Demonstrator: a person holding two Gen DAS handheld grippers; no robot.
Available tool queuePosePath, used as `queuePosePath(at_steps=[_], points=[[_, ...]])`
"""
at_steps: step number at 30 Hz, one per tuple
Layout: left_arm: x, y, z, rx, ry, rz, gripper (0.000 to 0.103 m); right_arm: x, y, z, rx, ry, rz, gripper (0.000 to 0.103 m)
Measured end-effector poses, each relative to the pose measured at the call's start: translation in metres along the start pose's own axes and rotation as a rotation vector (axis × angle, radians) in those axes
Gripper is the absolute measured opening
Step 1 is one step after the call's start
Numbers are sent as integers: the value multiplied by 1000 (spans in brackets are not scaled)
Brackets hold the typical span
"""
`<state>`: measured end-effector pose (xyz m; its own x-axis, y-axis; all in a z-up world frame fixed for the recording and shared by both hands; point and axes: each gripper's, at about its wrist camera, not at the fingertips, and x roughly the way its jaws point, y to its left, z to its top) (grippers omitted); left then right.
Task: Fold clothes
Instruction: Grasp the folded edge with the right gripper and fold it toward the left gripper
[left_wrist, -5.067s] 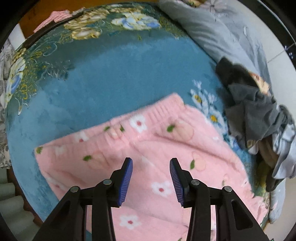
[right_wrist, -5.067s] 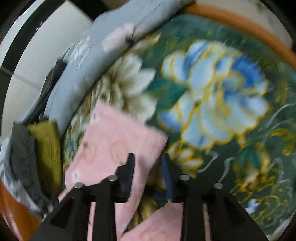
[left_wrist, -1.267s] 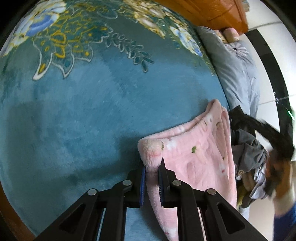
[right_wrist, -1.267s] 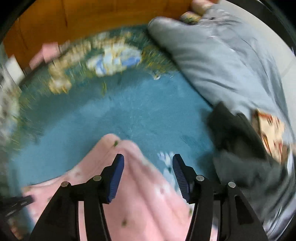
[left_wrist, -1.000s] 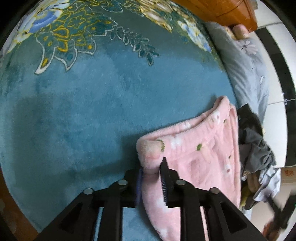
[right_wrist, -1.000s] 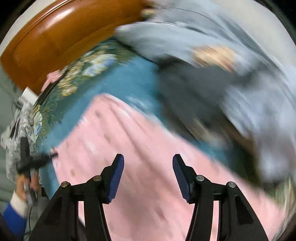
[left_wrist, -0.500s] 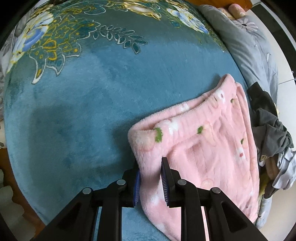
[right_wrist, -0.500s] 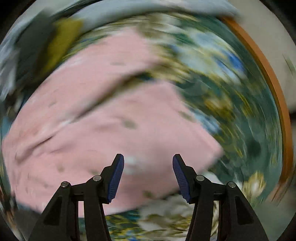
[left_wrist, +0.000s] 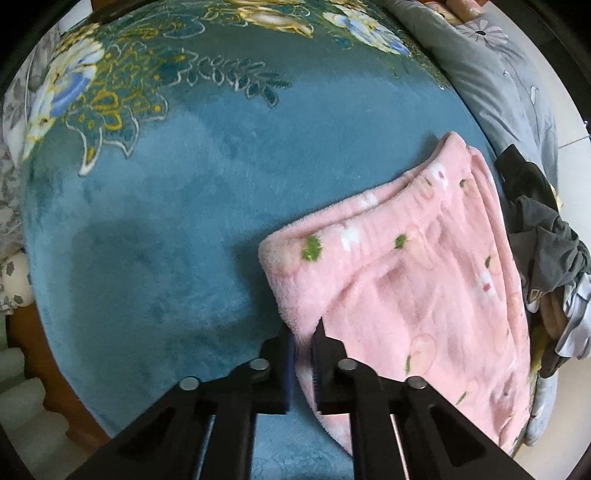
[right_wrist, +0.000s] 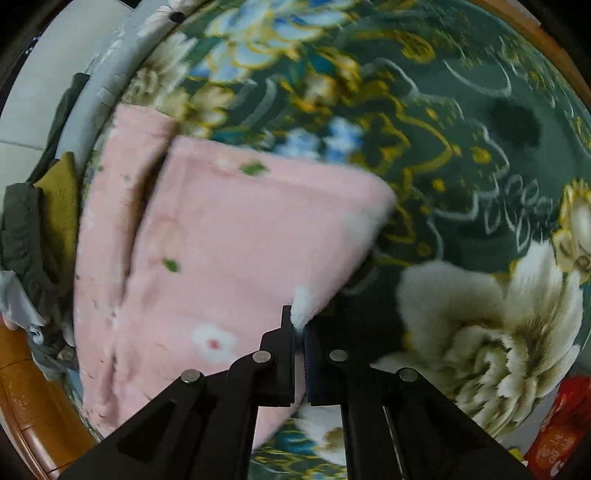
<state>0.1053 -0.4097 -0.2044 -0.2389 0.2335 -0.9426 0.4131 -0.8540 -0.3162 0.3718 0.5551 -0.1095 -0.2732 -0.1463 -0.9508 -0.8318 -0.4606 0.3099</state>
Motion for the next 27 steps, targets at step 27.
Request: queuePosePath(at_steps=[27], points=[[-26, -159, 143, -302, -43, -380, 5, 19, 240, 173, 16, -73, 138, 3]])
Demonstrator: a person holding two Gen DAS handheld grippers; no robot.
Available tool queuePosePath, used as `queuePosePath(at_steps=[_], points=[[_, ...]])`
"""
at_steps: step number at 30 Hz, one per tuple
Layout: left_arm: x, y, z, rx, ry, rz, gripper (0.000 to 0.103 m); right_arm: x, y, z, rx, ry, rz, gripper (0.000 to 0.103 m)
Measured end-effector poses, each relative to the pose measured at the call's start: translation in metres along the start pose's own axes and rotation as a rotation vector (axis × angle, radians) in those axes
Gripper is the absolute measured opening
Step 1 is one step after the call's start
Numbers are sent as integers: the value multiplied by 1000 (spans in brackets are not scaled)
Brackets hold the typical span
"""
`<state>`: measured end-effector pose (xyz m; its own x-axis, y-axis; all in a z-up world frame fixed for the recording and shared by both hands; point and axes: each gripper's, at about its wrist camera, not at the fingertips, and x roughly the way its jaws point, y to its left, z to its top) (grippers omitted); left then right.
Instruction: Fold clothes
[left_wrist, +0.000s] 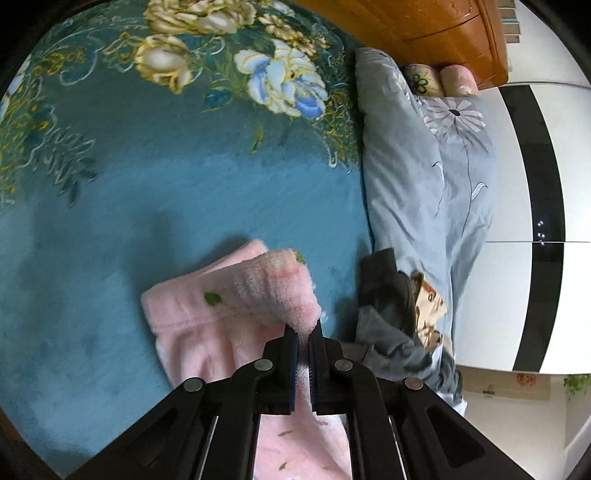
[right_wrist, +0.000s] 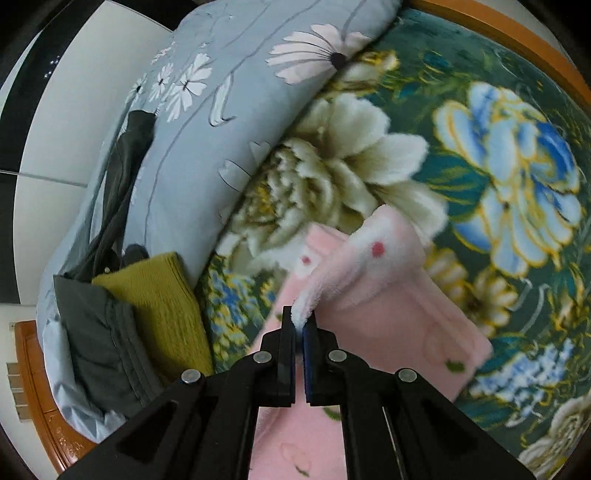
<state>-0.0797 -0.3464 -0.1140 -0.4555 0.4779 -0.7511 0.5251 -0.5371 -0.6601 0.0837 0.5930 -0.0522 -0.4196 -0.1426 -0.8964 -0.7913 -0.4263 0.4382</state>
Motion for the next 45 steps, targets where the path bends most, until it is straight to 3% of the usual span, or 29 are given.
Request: queuePosePath(at_steps=[6, 8, 9, 10, 11, 16, 19, 22, 25, 30, 36, 38, 40, 42, 45], points=[[15, -10, 1, 29, -24, -5, 9, 20, 13, -1, -77, -6, 20, 6], [20, -10, 0, 27, -26, -31, 25, 25, 11, -3, -88, -4, 49, 15], [20, -9, -2, 27, -30, -45, 35, 24, 10, -4, -96, -7, 57, 31], [20, -9, -3, 36, -33, -59, 53, 20, 7, -6, -106, -14, 67, 43], [19, -9, -5, 54, -34, -75, 58, 16, 3, -8, -116, -23, 79, 43], [6, 7, -19, 140, -57, -44, 58, -8, -37, -26, -124, -75, 94, 44], [0, 44, -30, 144, -87, 56, 58, -22, -72, -40, -107, -109, 78, 45], [2, 83, -34, 99, -83, 131, 58, -21, -111, -45, -40, -116, 64, 54], [6, 117, -35, -11, -76, 116, 58, -9, -137, -47, 56, -90, 100, 54], [15, 141, -39, -143, -96, 2, 58, 7, -138, -45, 106, -107, 167, 54], [36, 138, -45, -154, -73, 9, 58, 34, -119, -42, 97, -109, 140, 54], [43, 136, -46, -149, -64, 6, 58, 39, -111, -42, 76, -104, 120, 49], [49, 133, -46, -142, -55, 3, 58, 43, -103, -42, 53, -93, 109, 25], [54, 128, -45, -134, -52, 18, 58, 42, -95, -42, 32, -95, 79, 14], [60, 121, -41, -120, -59, 57, 48, 32, -78, -42, -16, -114, 82, 12]])
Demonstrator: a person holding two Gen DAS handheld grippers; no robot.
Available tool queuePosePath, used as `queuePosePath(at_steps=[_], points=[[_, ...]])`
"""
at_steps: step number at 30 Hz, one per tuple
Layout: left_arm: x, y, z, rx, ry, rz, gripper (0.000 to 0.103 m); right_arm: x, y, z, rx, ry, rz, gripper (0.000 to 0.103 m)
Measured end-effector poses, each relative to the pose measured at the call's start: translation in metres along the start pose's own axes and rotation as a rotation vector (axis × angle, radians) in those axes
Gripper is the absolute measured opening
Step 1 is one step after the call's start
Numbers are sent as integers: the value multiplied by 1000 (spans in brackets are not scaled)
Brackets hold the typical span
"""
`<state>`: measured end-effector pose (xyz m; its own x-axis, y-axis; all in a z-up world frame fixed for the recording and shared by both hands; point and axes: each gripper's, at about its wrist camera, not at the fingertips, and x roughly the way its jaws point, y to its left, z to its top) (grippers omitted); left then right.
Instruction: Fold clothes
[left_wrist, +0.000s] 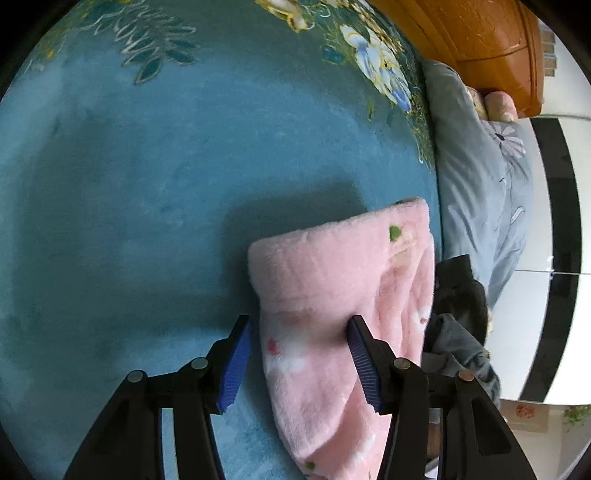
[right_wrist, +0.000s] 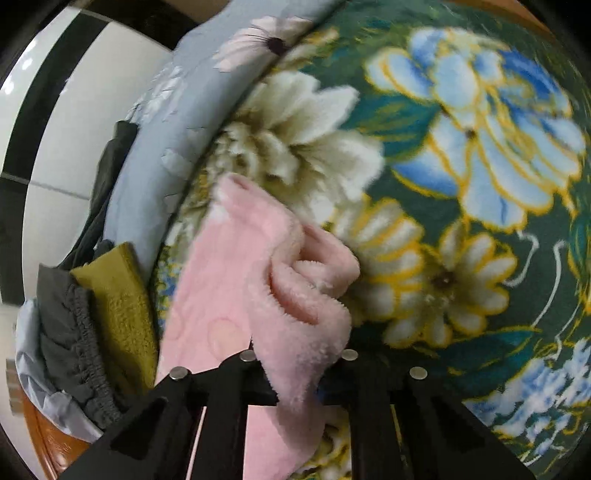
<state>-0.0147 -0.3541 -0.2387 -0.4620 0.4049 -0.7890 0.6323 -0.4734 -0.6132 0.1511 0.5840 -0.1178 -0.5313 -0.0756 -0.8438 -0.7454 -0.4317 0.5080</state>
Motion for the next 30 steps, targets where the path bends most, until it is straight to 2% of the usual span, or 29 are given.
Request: queuePosePath(at_steps=[1, 2, 4, 7, 11, 13, 14, 16, 18, 21, 25, 27, 29, 30], points=[[0, -2, 2, 1, -1, 33, 28, -4, 6, 1, -12, -6, 11, 11], [1, -5, 4, 2, -1, 66, 22, -7, 12, 1, -23, -11, 17, 11], [-4, -12, 8, 19, -20, 88, 16, -15, 24, 3, -38, -20, 11, 10], [-28, -37, 11, 120, -73, 73, 15, -38, 40, 9, -59, -45, 28, 9], [-87, -53, 5, 200, -108, -84, 14, -77, 50, 14, -150, -66, 78, 9], [-106, -45, -1, 255, -137, -63, 14, -74, 36, 10, -155, -47, 52, 9], [-107, -37, -2, 269, -137, -25, 15, -73, 29, 8, -158, -37, 38, 9], [-92, -6, -1, 234, -88, 78, 15, -70, 15, 3, -164, -18, 12, 9], [-73, 31, 1, 114, -24, 119, 15, -56, -3, -2, -120, 6, -21, 9], [-62, 63, 1, 1, 0, 102, 15, -41, -18, -13, -80, 29, -46, 9], [-67, 68, -1, -48, -2, 68, 20, -54, 2, -15, -160, -1, -51, 9], [-74, 66, -2, -55, -25, 81, 32, -67, 35, -25, -293, -30, -72, 9], [-83, 64, -4, -53, -58, 97, 54, -78, 67, -37, -418, -53, -76, 9], [-90, 60, -6, -37, -80, 100, 54, -83, 82, -45, -465, -57, -59, 9]])
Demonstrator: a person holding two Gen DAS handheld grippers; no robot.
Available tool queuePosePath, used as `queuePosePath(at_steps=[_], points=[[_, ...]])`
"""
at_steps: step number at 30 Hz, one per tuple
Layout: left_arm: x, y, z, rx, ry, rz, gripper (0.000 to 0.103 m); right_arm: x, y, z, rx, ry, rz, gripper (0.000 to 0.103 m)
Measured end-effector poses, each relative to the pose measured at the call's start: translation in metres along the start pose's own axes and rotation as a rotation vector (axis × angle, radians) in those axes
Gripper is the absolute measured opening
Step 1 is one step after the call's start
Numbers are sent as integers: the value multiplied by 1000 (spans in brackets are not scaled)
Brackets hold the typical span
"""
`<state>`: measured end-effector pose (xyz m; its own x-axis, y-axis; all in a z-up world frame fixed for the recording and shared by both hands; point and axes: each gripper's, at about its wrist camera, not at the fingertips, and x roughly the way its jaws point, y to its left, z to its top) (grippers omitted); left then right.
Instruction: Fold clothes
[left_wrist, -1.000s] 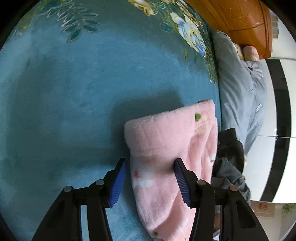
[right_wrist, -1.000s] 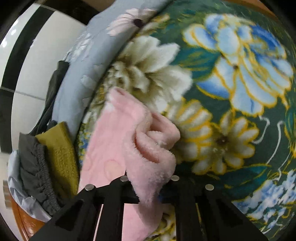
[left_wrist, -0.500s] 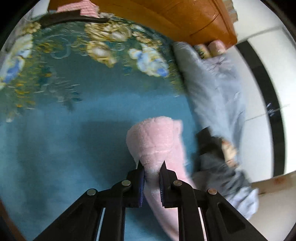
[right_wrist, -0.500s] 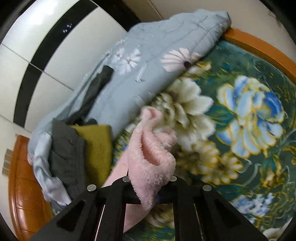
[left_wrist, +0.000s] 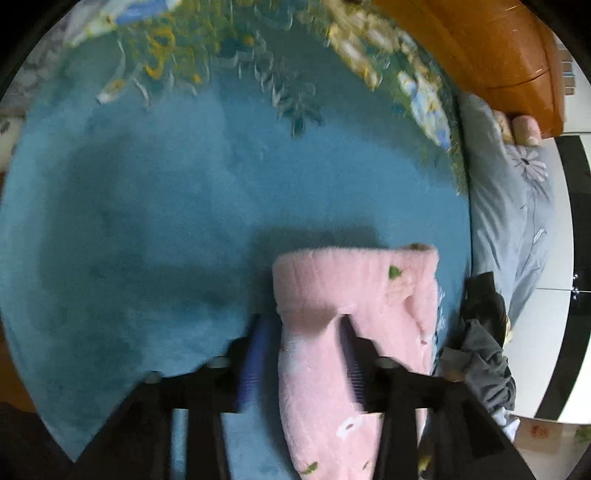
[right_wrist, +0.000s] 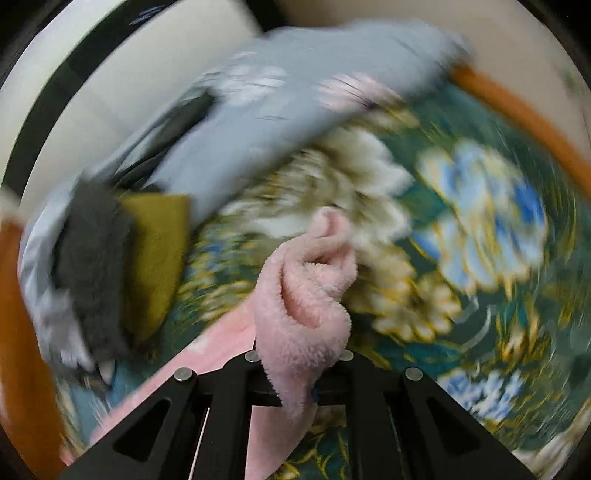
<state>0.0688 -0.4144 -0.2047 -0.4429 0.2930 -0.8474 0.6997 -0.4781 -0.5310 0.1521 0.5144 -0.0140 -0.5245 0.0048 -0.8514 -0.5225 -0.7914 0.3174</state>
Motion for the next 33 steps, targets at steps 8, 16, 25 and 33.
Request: queuePosePath(at_steps=[8, 16, 25, 33], points=[[-41, -30, -41, 150, -67, -74, 54, -35, 202, -81, -559, -33, 237, 9], [-25, -55, -98, 278, 47, -130, 54, 49, 315, -235, -861, 256, 315, 9], [-5, -83, -157, 396, 163, -132, 54, 66, 309, -290, -1015, 412, 342, 36], [47, -125, -224, 496, 342, -163, 56, 55, 285, -249, -917, 410, 429, 46]])
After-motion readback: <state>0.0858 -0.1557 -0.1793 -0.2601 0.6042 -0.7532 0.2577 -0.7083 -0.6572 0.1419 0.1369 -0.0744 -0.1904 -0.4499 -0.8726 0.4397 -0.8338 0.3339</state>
